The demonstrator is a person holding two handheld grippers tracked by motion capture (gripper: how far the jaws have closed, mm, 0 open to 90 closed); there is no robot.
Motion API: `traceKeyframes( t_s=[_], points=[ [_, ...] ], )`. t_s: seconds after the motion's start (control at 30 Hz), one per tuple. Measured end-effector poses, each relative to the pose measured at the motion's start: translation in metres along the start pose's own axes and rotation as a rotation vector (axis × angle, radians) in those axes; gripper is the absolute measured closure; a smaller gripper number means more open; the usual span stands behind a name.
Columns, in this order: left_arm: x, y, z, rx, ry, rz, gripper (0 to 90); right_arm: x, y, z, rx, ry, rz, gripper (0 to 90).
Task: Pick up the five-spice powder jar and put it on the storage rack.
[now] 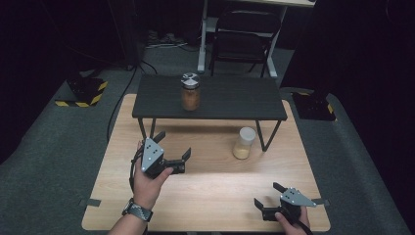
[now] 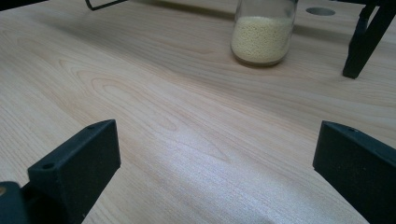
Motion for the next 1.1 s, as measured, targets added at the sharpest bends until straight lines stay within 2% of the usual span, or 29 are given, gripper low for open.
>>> traceKeyframes(
  t_s=[0.43,0.7,1.1],
  points=[
    [0.042,-0.021,0.001,0.015,-0.028,-0.056,0.4,0.0,0.0,-0.001,0.0,-0.003,-0.003,0.2],
    [0.062,-0.032,0.003,0.01,-0.046,-0.106,0.4,0.0,0.001,-0.002,0.0,-0.006,-0.002,0.3],
    [0.083,-0.04,0.005,0.029,-0.029,-0.213,0.4,-0.001,0.001,-0.002,0.001,-0.011,-0.005,0.3]
  ],
)
Point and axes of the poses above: each handheld gripper's, and its own axes: y roughly forward along the jaws, x roughly out of its underside, z roughly to its right, the point moved 6 cm from there along y, roughly forward along the jaws, and after that the axes turned 1 degree about -x, right-handed, at the moved point
